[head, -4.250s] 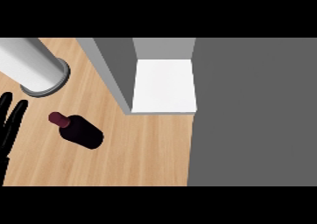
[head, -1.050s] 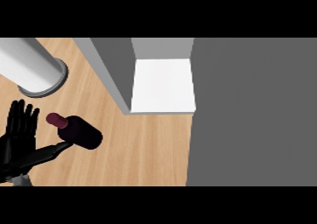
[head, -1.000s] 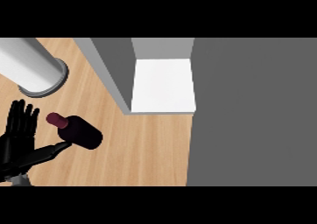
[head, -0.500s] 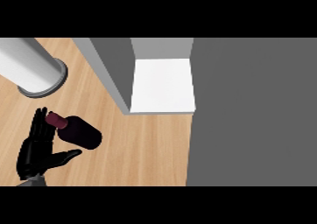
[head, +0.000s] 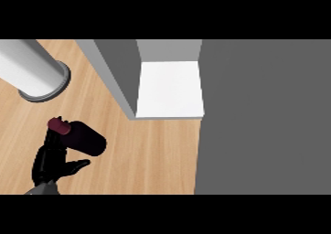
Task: Pick up the wine, place it into the cabinet and close the cabinet
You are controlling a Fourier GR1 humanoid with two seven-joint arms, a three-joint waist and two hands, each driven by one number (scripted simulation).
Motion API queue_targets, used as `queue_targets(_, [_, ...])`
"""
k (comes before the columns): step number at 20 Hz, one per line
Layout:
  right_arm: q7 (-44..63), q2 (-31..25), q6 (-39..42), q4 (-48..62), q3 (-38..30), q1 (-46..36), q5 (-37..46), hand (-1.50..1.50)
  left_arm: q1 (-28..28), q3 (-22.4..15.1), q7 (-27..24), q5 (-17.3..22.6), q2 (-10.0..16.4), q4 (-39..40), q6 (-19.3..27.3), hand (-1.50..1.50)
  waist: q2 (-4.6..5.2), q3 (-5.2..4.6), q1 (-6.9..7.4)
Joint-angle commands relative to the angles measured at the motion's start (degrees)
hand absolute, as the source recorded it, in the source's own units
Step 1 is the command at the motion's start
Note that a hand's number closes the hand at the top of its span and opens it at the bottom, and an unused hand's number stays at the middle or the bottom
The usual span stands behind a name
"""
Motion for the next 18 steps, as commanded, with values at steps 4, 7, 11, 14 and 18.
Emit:
queue_targets(4, [-0.70, -0.05, 2.21, -5.07, -2.16, 3.71, -7.33, -1.50, -7.71, 1.51, -6.86, 0.05, 0.02, 13.83, -1.27, -1.50, 0.07, -0.01, -0.52])
queue_targets(7, [-0.64, 1.35, 1.47, -6.73, 3.48, 6.60, -1.55, -1.50, -8.49, 2.78, -8.74, 1.51, 1.61, 17.55, -4.01, -1.50, -0.03, -0.01, -0.22])
queue_targets(11, [5.92, 1.45, -1.62, -7.41, 0.97, -0.49, -4.77, -1.50, -12.91, 3.19, -12.35, 0.71, 1.69, 23.95, -3.50, -1.50, 0.18, -0.06, -0.08])
queue_targets(14, [5.51, 0.54, -0.62, -7.25, 0.28, -1.44, -4.62, -1.50, -15.72, 3.99, -12.94, 1.29, 3.95, 27.62, -6.32, -1.50, 0.25, -0.08, -0.24])
queue_targets(18, [-0.92, 0.02, 2.59, -5.45, -0.11, 5.57, -4.58, -1.50, -15.18, 2.30, -12.42, 0.91, 4.65, 28.54, -13.53, 1.50, 0.13, -0.05, -0.72])
